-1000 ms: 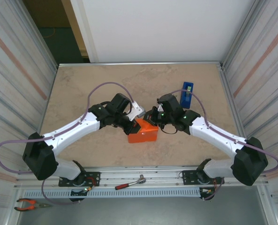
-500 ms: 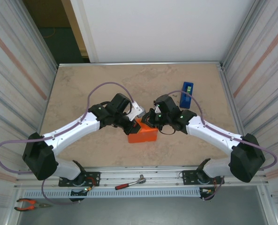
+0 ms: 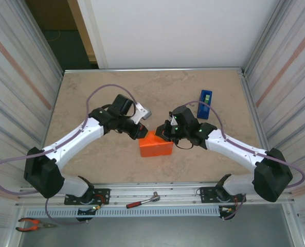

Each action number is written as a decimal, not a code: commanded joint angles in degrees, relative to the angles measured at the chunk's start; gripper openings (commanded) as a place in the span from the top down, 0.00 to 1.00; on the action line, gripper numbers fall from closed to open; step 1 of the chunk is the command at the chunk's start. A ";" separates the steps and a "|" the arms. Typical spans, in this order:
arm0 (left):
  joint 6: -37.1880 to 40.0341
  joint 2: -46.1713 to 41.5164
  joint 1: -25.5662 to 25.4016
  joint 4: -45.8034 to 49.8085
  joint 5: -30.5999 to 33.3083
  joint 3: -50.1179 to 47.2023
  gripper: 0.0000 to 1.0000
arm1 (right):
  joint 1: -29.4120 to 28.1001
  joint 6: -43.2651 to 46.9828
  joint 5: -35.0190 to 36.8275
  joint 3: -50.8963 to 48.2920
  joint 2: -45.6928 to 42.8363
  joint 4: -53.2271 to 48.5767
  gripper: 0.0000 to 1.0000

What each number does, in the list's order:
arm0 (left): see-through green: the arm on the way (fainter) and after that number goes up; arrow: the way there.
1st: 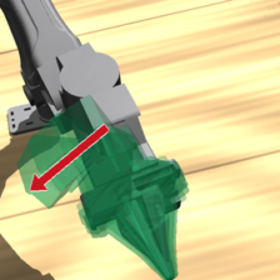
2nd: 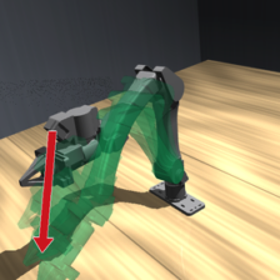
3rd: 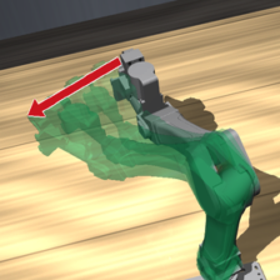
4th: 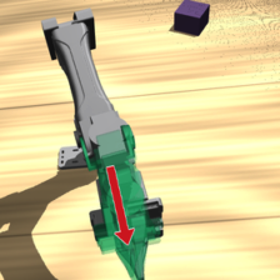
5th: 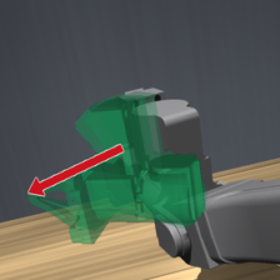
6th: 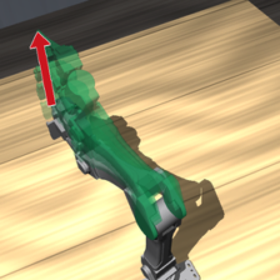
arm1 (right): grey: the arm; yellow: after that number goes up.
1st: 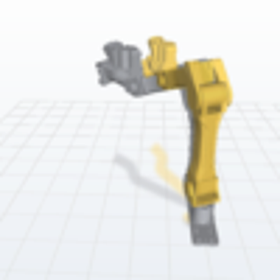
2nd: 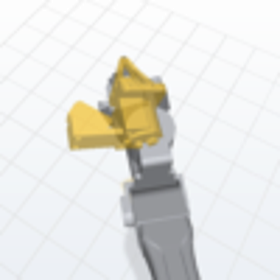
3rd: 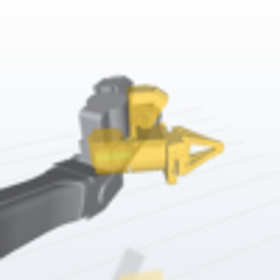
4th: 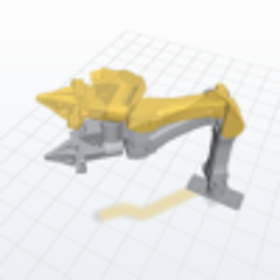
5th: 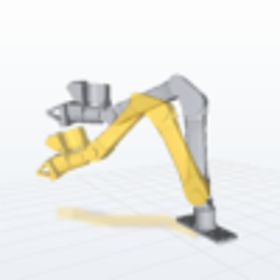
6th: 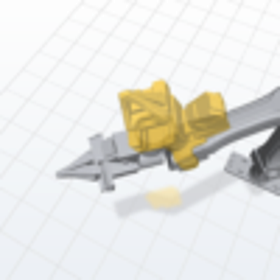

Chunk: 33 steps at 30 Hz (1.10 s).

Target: Wrap the gift box in paper

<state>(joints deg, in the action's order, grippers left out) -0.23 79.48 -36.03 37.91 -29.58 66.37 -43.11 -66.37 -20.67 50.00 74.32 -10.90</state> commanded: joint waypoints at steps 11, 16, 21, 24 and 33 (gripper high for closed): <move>-0.99 1.01 -2.04 -1.21 -4.35 -0.32 1.00 | 0.00 1.16 -0.42 -2.97 0.30 -2.55 1.00; -1.00 2.02 -3.21 -1.69 -3.20 -3.08 1.00 | 0.13 1.81 -1.43 -3.42 -0.09 -1.76 1.00; -0.90 2.17 -3.29 -1.79 -1.54 -5.09 1.00 | 0.60 3.05 -3.56 -3.69 -0.50 -0.31 1.00; -0.98 2.17 -3.34 -2.03 -1.14 -5.55 1.00 | 0.64 4.34 -5.05 -3.54 -1.26 -0.09 1.00; -0.90 2.33 -3.34 -2.57 -1.27 -6.20 1.00 | 0.18 6.16 -6.84 -3.18 -3.95 -2.35 1.00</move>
<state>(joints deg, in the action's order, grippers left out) -1.32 80.99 -39.13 33.43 -32.12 62.39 -42.41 -62.28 -25.61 47.68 72.31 -9.96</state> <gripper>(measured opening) 0.051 0.042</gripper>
